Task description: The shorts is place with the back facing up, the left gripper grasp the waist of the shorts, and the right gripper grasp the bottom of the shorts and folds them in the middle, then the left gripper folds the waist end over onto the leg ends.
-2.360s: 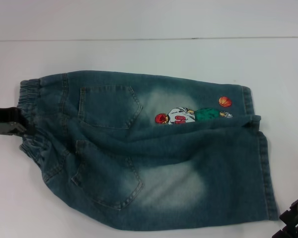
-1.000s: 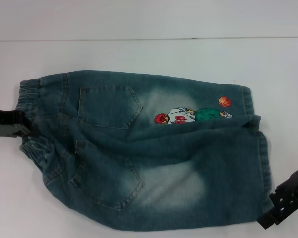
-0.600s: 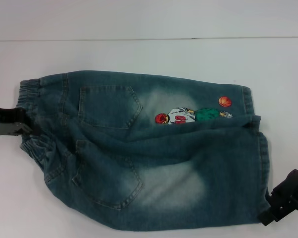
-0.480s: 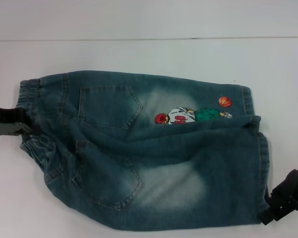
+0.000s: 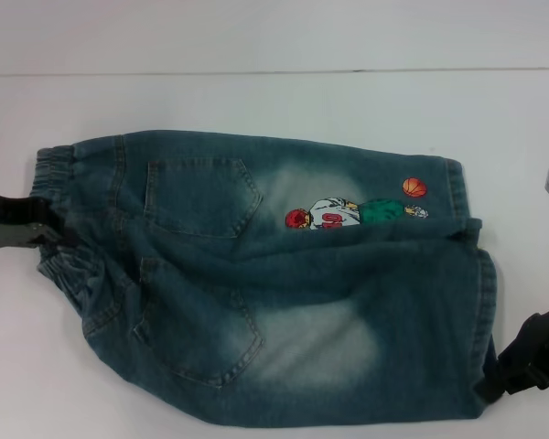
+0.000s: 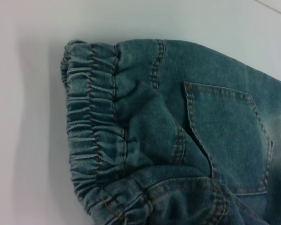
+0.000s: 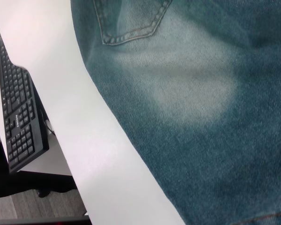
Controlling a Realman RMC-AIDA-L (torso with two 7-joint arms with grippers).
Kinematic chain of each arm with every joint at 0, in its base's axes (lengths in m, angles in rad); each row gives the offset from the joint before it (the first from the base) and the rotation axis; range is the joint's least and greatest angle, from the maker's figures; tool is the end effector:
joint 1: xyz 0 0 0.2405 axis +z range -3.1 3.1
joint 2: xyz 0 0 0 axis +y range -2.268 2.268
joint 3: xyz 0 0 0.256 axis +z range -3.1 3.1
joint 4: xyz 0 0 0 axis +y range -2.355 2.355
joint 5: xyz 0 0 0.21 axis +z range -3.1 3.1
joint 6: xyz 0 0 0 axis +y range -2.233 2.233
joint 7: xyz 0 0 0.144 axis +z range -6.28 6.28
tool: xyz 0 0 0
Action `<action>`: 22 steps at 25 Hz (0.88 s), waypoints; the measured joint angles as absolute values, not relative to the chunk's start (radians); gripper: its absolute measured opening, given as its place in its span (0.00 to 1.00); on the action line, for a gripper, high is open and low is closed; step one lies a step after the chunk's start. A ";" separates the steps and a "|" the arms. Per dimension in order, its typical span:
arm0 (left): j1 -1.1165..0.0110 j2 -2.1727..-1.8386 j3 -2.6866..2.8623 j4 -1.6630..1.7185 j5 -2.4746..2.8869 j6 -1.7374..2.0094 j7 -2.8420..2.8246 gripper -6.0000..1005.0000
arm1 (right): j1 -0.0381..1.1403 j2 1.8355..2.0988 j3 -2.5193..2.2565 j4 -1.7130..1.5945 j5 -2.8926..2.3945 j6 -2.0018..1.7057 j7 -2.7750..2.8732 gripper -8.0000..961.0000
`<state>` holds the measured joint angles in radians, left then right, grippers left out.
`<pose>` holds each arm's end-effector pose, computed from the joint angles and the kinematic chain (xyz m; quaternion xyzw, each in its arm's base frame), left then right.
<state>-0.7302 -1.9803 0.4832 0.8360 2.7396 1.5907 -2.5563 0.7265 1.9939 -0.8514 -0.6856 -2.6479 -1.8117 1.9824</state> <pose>-0.2930 0.3697 0.0728 -0.7339 -0.6592 -0.0091 0.1636 0.2713 0.3155 0.0116 0.9099 -0.3840 0.1329 0.0840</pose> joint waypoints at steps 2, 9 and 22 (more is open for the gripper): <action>-0.731 -1.980 0.483 0.836 2.740 1.591 -2.557 0.04 | 0.725 1.994 -0.851 -0.686 -2.646 -1.808 1.981 0.11; -0.728 -1.976 0.475 0.836 2.723 1.583 -2.561 0.04 | 0.720 1.989 -0.738 -0.681 -2.643 -1.782 1.947 0.04; -0.652 -1.975 0.375 0.842 2.560 1.453 -2.564 0.04 | 0.611 1.967 -0.501 -0.629 -2.335 -1.607 1.893 0.03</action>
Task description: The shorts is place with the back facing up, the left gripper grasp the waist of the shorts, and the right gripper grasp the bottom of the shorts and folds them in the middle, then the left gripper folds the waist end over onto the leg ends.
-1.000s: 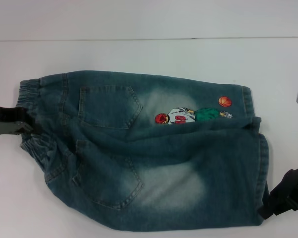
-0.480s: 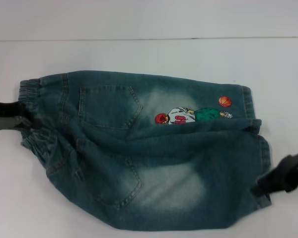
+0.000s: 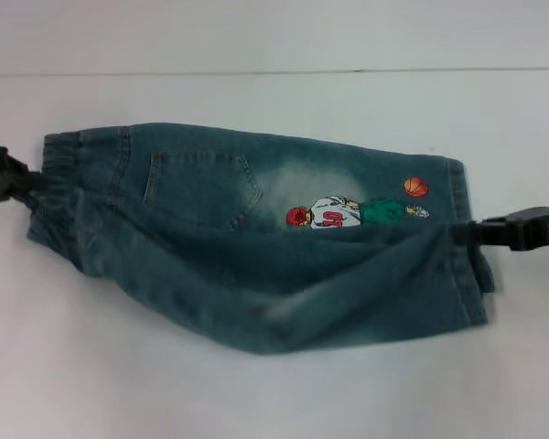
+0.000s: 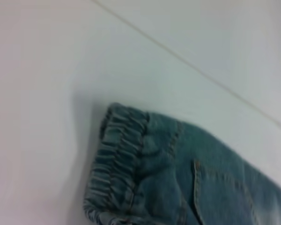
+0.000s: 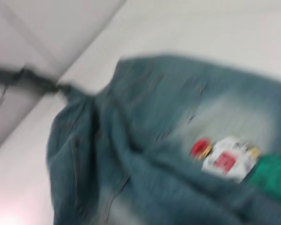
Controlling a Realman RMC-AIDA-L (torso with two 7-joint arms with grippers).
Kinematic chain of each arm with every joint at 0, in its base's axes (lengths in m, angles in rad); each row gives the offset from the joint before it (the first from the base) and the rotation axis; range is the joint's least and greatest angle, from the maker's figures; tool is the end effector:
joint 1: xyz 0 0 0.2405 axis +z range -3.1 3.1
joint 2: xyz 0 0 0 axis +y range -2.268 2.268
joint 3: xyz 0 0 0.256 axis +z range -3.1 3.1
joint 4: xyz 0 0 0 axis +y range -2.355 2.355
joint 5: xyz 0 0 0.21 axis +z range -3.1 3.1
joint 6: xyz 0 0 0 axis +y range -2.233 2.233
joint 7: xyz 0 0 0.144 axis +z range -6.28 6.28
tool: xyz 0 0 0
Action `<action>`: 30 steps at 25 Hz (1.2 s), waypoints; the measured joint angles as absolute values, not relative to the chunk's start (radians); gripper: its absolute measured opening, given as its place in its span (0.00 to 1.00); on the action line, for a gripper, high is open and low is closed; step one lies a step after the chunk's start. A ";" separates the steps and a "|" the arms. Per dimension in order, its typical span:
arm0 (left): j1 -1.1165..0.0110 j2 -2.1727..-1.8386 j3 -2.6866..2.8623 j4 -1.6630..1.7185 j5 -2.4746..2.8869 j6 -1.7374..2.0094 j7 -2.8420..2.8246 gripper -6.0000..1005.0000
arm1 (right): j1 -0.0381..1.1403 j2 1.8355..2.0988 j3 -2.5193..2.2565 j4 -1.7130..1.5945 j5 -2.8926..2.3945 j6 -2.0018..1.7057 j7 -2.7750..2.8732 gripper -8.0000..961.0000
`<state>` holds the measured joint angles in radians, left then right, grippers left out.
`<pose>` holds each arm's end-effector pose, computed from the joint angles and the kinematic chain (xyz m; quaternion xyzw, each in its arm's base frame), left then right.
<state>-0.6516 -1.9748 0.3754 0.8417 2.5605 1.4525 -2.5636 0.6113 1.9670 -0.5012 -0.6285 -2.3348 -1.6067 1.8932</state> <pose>-0.3157 0.3740 0.0956 -0.6767 -0.6855 -0.1474 0.2245 0.2948 0.3413 0.0414 -0.8731 0.4529 0.1553 0.0914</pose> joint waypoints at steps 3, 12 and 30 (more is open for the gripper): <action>-0.627 -1.979 0.369 0.836 2.496 1.407 -2.563 0.04 | 0.585 1.966 -0.491 -0.585 -2.281 -1.503 1.887 0.03; -0.604 -2.009 0.377 0.785 2.360 1.262 -2.521 0.04 | 0.557 2.003 -0.488 -0.520 -2.160 -1.269 1.808 0.03; -0.601 -2.027 0.377 0.669 2.123 1.105 -2.247 0.05 | 0.587 2.059 -0.479 -0.442 -2.005 -1.029 1.598 0.03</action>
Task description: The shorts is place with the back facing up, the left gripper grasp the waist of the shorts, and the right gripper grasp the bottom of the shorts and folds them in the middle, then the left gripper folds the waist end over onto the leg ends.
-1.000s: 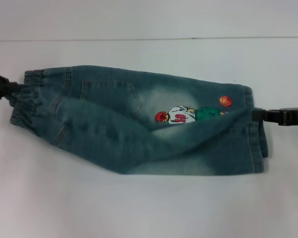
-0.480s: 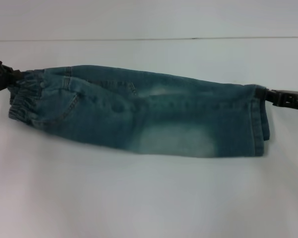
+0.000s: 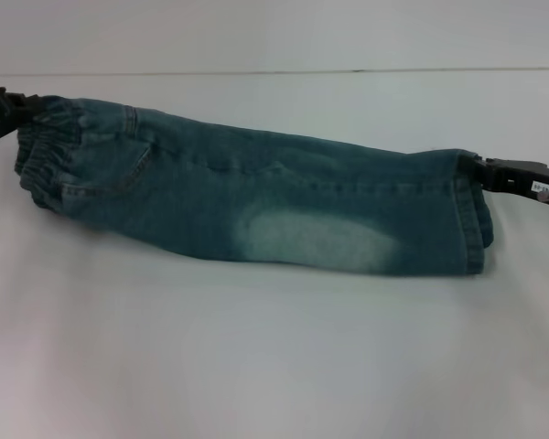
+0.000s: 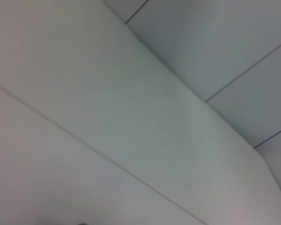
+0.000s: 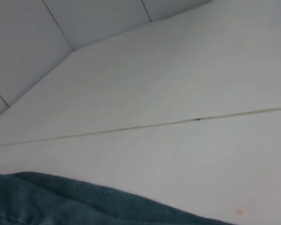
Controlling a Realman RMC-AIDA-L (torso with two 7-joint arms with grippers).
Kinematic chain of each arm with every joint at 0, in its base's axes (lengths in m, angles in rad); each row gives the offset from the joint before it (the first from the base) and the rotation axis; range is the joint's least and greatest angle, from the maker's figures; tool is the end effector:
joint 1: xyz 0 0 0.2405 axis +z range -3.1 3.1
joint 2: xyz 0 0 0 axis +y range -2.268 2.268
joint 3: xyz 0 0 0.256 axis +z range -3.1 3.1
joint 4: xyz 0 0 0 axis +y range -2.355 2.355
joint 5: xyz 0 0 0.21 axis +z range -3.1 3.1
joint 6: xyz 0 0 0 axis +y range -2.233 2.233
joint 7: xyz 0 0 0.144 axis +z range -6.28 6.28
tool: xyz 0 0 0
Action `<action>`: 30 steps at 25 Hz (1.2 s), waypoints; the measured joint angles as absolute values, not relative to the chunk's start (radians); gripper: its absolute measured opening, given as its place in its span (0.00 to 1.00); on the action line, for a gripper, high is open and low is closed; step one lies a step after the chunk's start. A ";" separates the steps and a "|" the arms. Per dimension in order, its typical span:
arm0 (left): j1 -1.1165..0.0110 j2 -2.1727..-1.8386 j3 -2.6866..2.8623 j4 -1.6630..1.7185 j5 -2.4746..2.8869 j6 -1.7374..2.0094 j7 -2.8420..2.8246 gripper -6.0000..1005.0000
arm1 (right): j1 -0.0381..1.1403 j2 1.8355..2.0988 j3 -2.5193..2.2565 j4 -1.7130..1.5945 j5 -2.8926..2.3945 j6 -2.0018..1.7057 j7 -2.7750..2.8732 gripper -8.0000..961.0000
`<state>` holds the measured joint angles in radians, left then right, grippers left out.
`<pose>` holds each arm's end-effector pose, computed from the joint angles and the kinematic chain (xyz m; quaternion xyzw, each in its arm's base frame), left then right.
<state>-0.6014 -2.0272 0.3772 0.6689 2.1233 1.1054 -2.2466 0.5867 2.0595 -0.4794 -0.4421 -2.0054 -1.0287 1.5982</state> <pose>-0.3228 0.3974 0.0760 -0.6505 -0.6178 -0.3191 0.3055 0.3252 0.3768 0.0022 -0.7957 0.4604 0.2313 0.3183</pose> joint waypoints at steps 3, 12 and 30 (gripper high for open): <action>-0.610 -2.031 0.378 0.656 2.116 1.087 -2.210 0.05 | 0.586 2.062 -0.479 -0.424 -1.953 -1.026 1.560 0.03; -0.598 -2.044 0.374 0.649 2.093 1.017 -2.189 0.06 | 0.577 2.063 -0.479 -0.398 -1.845 -1.022 1.475 0.03; -0.575 -2.098 0.378 0.634 1.971 0.956 -1.966 0.13 | 0.600 2.085 -0.490 -0.371 -1.832 -0.943 1.442 0.14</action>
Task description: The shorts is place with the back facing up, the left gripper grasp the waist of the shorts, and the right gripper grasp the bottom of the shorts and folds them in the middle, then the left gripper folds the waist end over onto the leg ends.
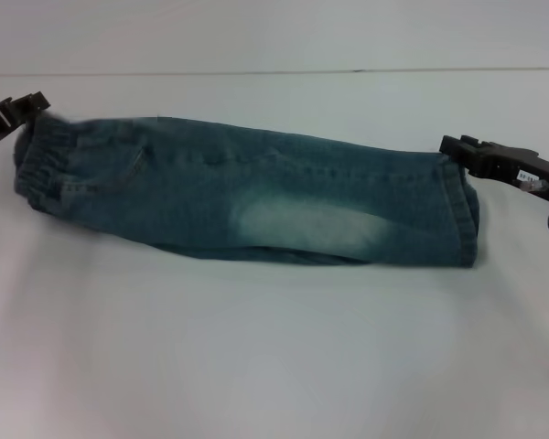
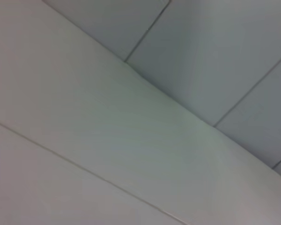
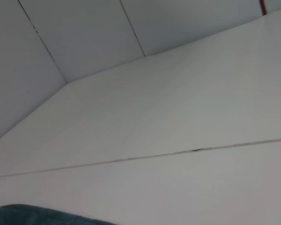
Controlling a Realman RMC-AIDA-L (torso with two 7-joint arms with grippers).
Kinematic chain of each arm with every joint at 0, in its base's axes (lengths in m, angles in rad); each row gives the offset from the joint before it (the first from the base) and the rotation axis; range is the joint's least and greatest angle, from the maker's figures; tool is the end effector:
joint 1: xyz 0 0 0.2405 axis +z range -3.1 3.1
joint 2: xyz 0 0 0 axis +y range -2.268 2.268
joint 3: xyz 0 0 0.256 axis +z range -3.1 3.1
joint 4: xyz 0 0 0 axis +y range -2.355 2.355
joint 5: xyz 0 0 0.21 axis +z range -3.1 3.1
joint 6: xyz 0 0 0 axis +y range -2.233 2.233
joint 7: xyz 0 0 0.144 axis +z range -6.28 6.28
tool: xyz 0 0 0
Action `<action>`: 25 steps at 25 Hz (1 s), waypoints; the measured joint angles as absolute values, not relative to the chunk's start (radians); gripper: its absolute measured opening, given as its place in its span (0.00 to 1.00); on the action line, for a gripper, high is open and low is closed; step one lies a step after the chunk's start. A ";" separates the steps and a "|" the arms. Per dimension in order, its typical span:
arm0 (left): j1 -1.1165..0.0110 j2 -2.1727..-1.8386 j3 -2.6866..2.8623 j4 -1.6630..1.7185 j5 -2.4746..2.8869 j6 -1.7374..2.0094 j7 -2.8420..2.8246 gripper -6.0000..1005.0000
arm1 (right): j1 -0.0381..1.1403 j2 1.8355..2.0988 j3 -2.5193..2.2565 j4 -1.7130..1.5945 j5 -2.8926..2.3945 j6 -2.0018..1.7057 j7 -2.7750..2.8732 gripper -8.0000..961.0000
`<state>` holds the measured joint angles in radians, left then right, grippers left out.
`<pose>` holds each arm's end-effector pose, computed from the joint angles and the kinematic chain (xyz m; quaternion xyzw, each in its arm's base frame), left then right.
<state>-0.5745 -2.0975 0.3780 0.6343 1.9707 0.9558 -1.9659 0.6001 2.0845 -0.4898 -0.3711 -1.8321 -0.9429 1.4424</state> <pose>-0.3314 0.3946 0.0548 -0.6551 -0.5662 -0.3300 0.3760 0.3189 0.3835 -0.0112 -0.7785 0.4474 0.2609 0.3544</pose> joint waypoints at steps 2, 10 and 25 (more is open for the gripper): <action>-0.570 -2.098 0.377 0.632 1.967 0.945 -1.955 0.17 | 0.596 2.085 -0.490 -0.371 -1.832 -0.944 1.441 0.20; -0.549 -2.097 0.378 0.635 1.962 0.932 -1.949 0.38 | 0.578 2.082 -0.482 -0.380 -1.831 -1.015 1.441 0.60; -0.444 -2.075 0.383 0.731 1.995 1.211 -1.925 0.93 | 0.502 1.952 -0.553 -0.569 -1.964 -1.836 1.586 0.99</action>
